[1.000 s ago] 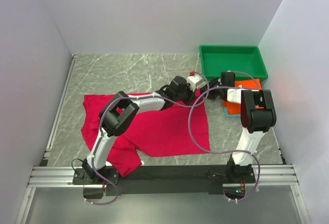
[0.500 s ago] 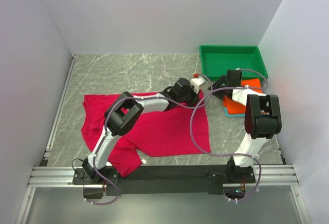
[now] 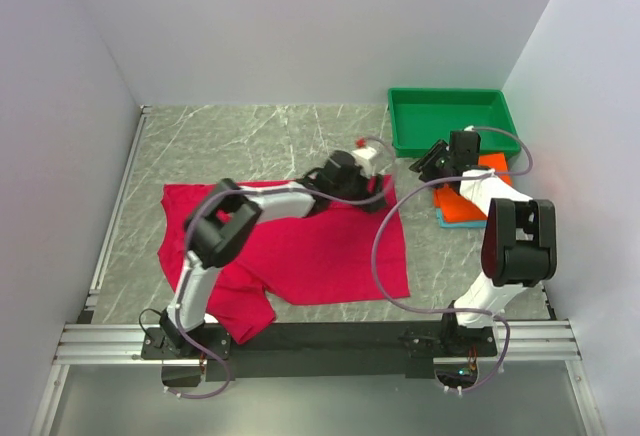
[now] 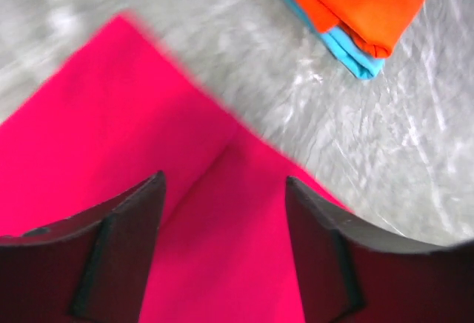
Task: Fold and stack the t-shirts
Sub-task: Fold the tshirt
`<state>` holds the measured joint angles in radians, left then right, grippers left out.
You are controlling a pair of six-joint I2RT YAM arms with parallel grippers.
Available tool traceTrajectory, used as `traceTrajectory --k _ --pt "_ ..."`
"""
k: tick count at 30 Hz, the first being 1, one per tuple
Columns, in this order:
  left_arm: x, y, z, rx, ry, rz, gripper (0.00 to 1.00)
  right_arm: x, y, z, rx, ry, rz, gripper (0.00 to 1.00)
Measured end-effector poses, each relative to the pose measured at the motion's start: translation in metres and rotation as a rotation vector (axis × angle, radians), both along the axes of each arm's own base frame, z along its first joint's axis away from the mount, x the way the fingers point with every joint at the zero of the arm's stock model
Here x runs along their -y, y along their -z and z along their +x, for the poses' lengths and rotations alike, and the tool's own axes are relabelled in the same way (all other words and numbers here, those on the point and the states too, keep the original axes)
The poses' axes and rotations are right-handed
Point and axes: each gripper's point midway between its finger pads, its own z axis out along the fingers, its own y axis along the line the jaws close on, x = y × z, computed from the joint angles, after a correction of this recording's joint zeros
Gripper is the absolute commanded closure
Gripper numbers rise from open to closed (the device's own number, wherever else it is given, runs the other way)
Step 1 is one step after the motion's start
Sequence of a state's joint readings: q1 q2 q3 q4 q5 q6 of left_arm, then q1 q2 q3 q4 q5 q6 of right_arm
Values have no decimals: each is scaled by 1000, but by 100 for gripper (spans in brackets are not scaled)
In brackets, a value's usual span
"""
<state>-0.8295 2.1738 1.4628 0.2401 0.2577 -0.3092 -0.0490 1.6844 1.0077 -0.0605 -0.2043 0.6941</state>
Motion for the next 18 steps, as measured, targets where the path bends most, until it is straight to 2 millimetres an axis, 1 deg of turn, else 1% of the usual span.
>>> traceTrajectory --k 2,3,5,7,8,9,11,12,13,14,16,17,18 --pt "-26 -15 6 -37 -75 -14 28 -4 -6 -4 6 -23 -2 51" --pt "-46 -24 11 -56 -131 -20 28 -7 -7 -6 6 -37 1 52" --pt "-87 -51 29 -71 -268 -40 29 -19 -9 -11 2 -78 -2 52" --pt "-138 -82 49 -78 -430 -70 29 -33 -7 -16 -10 -123 -8 52" --pt "-168 -96 58 -73 -523 -83 30 -41 -5 -20 -20 -149 -14 52" --pt "-196 -105 65 -73 -604 -89 30 -50 -3 -25 -34 -175 -20 52" --pt "-260 -116 73 -77 -790 -85 31 -65 2 -33 -58 -223 -28 52" --pt "-283 -116 75 -81 -853 -79 31 -73 5 -36 -72 -246 -31 52" --pt "-311 -112 75 -92 -932 -63 32 -79 7 -37 -85 -264 -34 52" --pt "-334 -106 74 -107 -992 -52 33 -83 10 -37 -98 -276 -38 52" --pt "-383 -80 68 -157 -1124 7 35 -87 20 -35 -130 -287 -47 52" --pt "-403 -64 63 -195 -1177 39 35 -87 25 -33 -149 -286 -54 52" --pt "-418 -51 58 -228 -1213 69 36 -86 30 -33 -168 -285 -60 52"
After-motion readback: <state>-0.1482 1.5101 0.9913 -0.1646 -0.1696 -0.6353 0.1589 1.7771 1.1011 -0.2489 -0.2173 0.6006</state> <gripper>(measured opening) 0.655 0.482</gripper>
